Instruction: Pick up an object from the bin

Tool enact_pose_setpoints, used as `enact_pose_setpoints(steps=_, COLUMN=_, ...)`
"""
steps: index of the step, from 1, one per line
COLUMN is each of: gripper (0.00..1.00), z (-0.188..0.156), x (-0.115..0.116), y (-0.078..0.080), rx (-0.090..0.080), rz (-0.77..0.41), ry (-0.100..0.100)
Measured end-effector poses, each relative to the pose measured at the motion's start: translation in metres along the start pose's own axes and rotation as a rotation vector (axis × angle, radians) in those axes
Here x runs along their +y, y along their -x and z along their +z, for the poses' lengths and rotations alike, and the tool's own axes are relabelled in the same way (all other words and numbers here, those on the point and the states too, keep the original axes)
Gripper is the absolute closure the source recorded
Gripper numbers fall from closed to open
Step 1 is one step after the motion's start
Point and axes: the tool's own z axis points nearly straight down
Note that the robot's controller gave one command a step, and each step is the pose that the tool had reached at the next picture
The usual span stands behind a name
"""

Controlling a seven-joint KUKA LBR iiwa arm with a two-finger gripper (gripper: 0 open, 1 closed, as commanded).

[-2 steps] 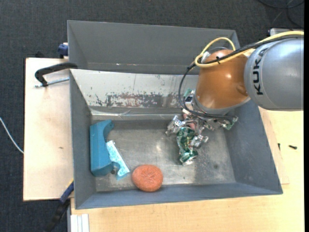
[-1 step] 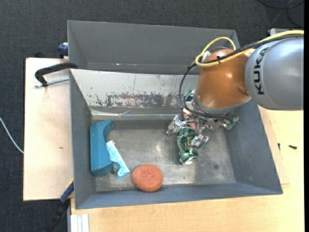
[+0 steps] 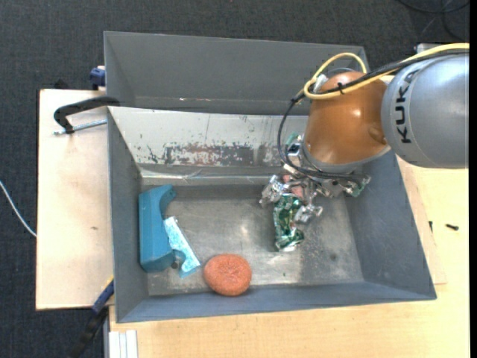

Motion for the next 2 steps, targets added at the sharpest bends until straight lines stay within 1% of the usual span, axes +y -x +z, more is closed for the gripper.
enact_pose_setpoints(steps=1, gripper=1.0, z=-0.01, x=0.001, y=0.0, rx=0.001, rz=0.0, ry=0.003)
enact_pose_setpoints(steps=2, gripper=1.0, z=-0.029, x=0.002, y=0.0, rx=0.002, rz=0.001, ry=0.004)
